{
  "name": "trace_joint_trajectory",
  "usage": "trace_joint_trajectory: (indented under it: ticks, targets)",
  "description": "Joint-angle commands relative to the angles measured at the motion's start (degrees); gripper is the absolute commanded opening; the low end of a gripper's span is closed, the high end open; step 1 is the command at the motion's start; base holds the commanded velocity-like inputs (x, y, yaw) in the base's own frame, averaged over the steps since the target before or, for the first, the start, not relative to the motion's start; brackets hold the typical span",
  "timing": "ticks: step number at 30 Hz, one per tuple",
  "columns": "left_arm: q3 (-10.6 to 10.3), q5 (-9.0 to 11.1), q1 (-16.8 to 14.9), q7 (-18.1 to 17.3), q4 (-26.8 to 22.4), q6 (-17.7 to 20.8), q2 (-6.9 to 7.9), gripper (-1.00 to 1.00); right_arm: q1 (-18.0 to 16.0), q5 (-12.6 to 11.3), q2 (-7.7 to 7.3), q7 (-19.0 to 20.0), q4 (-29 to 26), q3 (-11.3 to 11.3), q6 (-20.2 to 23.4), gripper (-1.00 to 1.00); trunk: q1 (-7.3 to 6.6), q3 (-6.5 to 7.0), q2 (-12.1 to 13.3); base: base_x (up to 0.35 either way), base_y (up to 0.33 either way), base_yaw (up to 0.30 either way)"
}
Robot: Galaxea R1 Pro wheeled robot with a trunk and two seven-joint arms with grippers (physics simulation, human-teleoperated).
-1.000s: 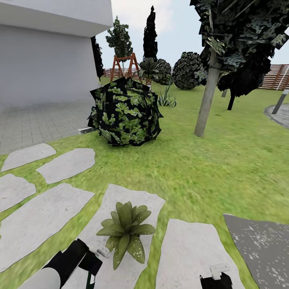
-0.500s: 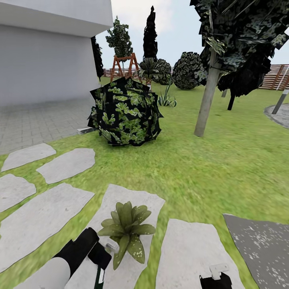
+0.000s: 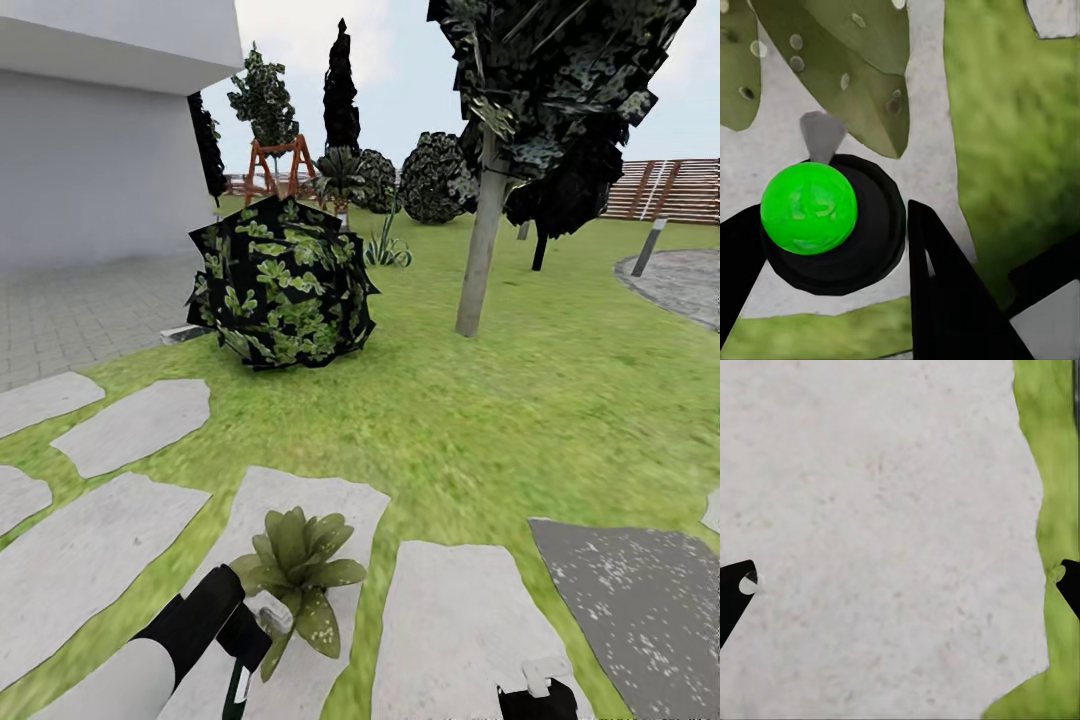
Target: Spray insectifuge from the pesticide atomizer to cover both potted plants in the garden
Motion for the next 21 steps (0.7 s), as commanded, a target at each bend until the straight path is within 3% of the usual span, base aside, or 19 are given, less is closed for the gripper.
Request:
trace_joint_trajectory:
  ticks: [1, 11, 17, 21]
  targets:
    - [-0.2, -0.7, 0.0, -0.5, -0.1, 0.0, 0.05, -1.00, -0.1, 0.6, 0.00, -0.2, 0.1, -0.4, -0.2, 1.00, -0.01, -0.05, 0.0, 0.000, 0.000, -0.055]
    - [-0.2, -0.6, 0.6, -0.8, 0.3, 0.1, 0.10, -1.00, -0.1, 0.6, 0.00, -0.2, 0.1, -0.4, -0.2, 1.00, -0.01, -0.05, 0.0, -0.114, 0.199, -0.030]
    - [-0.2, -0.7, -0.1, -0.9, 0.2, 0.4, 0.46, -1.00, -0.1, 0.6, 0.00, -0.2, 0.1, -0.4, -0.3, 1.00, -0.01, -0.05, 0.0, 0.000, 0.015, -0.105]
    - [-0.3, -1.1, -3.6, -2.8, -0.1, 7.0, 0.23, -1.00, -0.1, 0.6, 0.00, -0.2, 0.1, -0.3, -0.2, 1.00, -0.01, -0.05, 0.0, 0.000, 0.000, -0.004]
